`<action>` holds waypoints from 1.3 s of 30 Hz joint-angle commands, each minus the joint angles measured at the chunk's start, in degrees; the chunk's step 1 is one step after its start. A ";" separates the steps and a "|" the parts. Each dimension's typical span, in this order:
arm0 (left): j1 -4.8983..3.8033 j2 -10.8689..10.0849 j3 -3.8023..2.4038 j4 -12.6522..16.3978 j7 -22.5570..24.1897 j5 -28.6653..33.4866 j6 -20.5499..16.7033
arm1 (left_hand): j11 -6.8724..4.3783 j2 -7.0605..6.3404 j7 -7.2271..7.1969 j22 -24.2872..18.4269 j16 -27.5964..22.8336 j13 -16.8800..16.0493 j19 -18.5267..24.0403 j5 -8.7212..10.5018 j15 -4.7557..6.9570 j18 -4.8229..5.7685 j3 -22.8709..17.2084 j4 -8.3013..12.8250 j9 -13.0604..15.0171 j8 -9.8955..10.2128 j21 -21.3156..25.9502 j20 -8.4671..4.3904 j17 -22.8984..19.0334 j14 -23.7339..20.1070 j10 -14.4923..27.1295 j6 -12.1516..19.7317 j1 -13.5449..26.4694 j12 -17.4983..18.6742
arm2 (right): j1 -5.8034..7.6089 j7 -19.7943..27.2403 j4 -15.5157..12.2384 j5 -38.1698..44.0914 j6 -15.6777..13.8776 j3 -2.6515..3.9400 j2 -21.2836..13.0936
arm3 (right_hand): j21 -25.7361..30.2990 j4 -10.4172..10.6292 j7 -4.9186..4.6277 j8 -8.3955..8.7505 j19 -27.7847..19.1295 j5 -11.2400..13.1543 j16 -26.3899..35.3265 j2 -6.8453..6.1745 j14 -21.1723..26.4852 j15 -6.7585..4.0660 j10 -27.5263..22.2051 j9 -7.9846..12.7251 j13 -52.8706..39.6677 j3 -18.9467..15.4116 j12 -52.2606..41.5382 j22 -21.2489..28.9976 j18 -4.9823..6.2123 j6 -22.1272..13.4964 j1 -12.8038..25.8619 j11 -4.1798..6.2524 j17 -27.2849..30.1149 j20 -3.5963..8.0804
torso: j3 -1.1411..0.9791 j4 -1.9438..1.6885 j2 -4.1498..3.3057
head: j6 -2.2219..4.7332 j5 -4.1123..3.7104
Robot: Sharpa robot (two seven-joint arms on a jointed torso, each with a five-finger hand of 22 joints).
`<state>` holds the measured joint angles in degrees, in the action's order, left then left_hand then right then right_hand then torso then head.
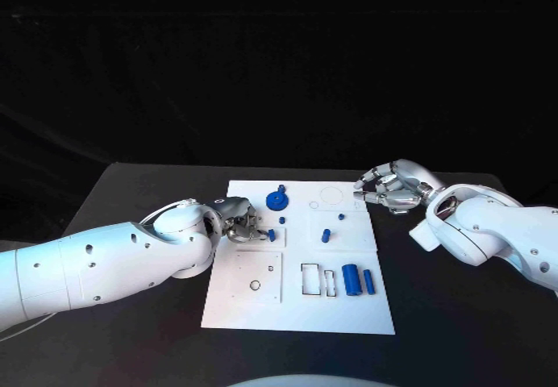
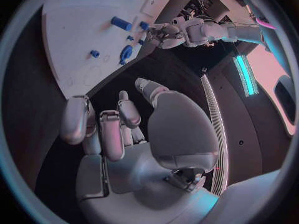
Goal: Assemble the parts on the task board
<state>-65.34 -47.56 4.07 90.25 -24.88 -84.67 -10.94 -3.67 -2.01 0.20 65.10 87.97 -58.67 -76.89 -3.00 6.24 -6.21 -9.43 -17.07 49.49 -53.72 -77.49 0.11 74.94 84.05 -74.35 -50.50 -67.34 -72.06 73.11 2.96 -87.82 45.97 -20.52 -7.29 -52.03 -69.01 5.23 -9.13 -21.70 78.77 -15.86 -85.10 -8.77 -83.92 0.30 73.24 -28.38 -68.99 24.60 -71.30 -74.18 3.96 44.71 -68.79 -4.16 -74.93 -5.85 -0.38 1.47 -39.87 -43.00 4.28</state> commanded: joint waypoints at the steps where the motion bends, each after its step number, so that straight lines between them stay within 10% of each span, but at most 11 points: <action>1: 0.00 0.19 -0.04 0.03 0.08 0.23 -0.45 | 0.04 0.05 -0.32 0.09 0.21 -0.09 -0.24 -0.20 0.27 1.11 -0.28 0.08 0.08 0.00 -0.21 0.01 11.65 5.05 -0.45 0.12 0.68 -0.35 | -0.03 0.35 -0.03 0.51 0.79 0.00 0.00 | 0.21 0.22 -0.12 -0.31 -0.25 -0.27 0.27 -0.01 -3.28 -0.33 -0.13 0.13 0.06 0.14 -0.27 -0.07 1.01 -0.36 -0.20 -0.13 -3.06 -0.09 | -0.01 -0.05 0.01 | 0.04 -0.08; 29: 0.01 -0.38 -0.08 -0.16 0.13 0.45 -0.05 | -0.05 -1.54 -0.40 0.09 0.02 0.69 -0.13 -0.21 0.34 1.09 -3.38 0.13 0.27 0.64 -0.19 -0.05 11.25 4.93 0.07 0.82 -1.56 0.02 | -0.15 0.30 0.14 0.51 0.93 0.00 -0.03 | 0.28 0.26 -0.10 -0.40 -0.26 -0.28 0.29 0.02 -3.28 -0.33 -0.15 0.16 0.10 0.18 -0.26 -0.04 1.02 -0.38 -0.21 -0.11 -3.02 -0.09 | 0.01 0.00 0.06 | 0.13 -0.20; 39: -0.07 -1.67 -1.24 0.97 1.27 9.23 -1.61 | 1.79 -6.43 1.76 -1.93 -0.92 5.99 1.10 -0.16 -1.09 0.67 -18.71 0.26 -5.14 9.89 1.15 0.99 9.52 4.45 2.87 1.50 -3.64 3.37 | -0.29 0.21 0.31 0.51 0.99 0.00 -0.06 | 0.23 0.24 -0.10 -0.41 -0.23 -0.29 0.31 0.02 -3.27 -0.33 -0.14 0.17 0.09 0.20 -0.27 -0.08 1.01 -0.39 -0.24 -0.11 -2.99 -0.09 | -0.04 0.01 0.14 | 0.29 -0.36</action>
<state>-65.32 -49.03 3.00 90.79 -24.65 -81.66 -11.62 -1.92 -7.98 1.56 63.30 87.37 -53.06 -76.07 -3.00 5.59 -6.22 -27.37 -16.82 44.67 -44.32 -76.64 0.93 74.92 84.04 -71.73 -48.95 -71.04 -68.92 72.87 2.96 -87.55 45.96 -20.43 -7.29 -52.10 -69.01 5.23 -9.13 -21.93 78.77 -15.86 -85.10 -8.77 -83.92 0.30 73.24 -28.26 -68.99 24.60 -71.30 -74.18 3.96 44.71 -68.79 -4.16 -74.93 -5.85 -0.36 1.48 -39.80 -42.74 3.93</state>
